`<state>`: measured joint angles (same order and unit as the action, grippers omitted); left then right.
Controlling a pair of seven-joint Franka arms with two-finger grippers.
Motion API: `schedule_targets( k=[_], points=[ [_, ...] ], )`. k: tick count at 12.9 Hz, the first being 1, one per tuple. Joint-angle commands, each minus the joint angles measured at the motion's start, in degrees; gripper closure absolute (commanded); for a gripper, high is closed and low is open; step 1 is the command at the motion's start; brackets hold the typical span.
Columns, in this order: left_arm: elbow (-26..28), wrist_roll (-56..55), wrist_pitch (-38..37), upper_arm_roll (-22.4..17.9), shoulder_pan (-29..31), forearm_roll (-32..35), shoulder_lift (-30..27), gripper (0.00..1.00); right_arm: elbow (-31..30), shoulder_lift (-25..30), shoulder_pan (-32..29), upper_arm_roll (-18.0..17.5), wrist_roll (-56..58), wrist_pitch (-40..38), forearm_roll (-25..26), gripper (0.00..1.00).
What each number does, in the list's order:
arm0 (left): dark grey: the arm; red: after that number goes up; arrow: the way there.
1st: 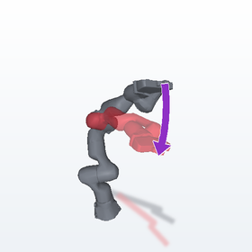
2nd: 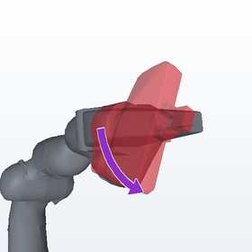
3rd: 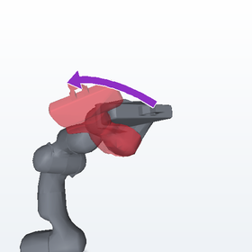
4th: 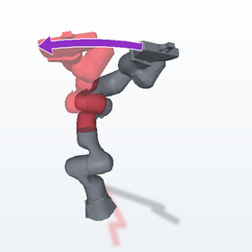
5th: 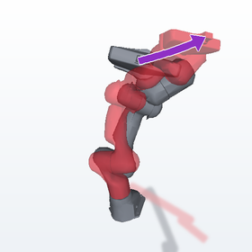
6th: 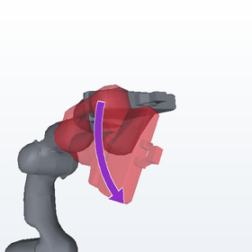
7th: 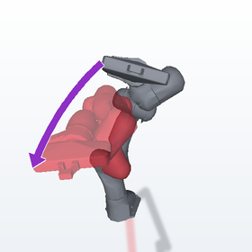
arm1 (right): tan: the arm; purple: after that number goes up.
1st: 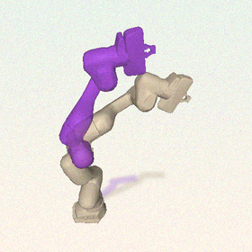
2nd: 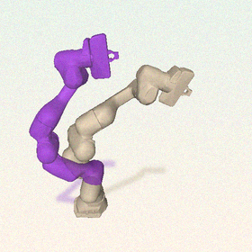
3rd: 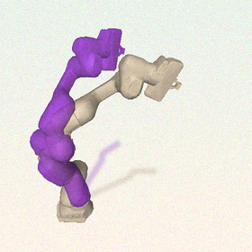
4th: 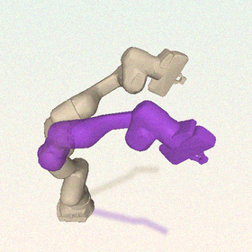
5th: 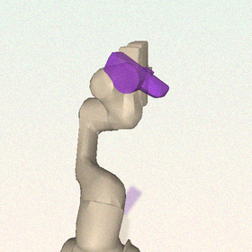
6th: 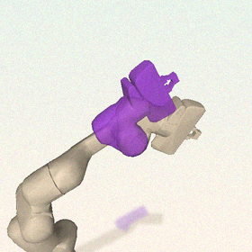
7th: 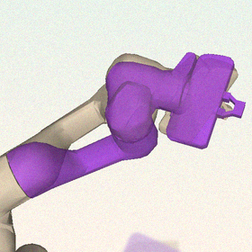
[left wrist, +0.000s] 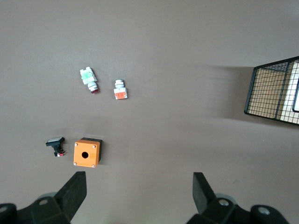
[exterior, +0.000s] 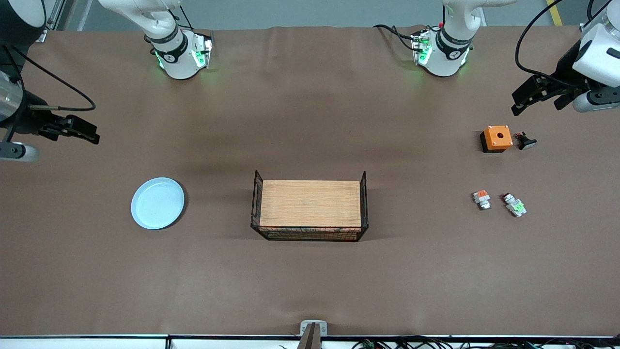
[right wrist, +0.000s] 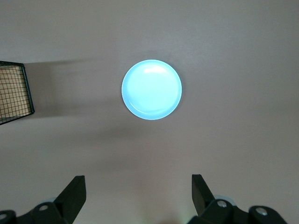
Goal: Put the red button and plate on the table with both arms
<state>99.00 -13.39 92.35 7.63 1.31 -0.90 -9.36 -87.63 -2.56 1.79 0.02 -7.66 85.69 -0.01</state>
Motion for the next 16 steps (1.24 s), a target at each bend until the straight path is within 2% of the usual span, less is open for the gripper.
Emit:
schedule_targets(
  k=[1,7,16],
  points=[
    [1.0,0.5,0.8,0.3,0.2,1.3,-1.1,0.00,-2.5,3.3,-0.2,0.2,-1.0,0.8,-0.7,0.00],
    [0.7,0.6,0.2,0.3,0.2,1.2,-1.1,0.00,-2.1,3.8,-2.8,-0.2,-1.0,1.0,-0.7,0.00],
    [0.0,0.7,0.2,0.2,0.2,1.2,-0.1,0.00,-0.8,3.5,-2.6,-0.3,-0.9,0.7,0.1,0.00]
  ],
)
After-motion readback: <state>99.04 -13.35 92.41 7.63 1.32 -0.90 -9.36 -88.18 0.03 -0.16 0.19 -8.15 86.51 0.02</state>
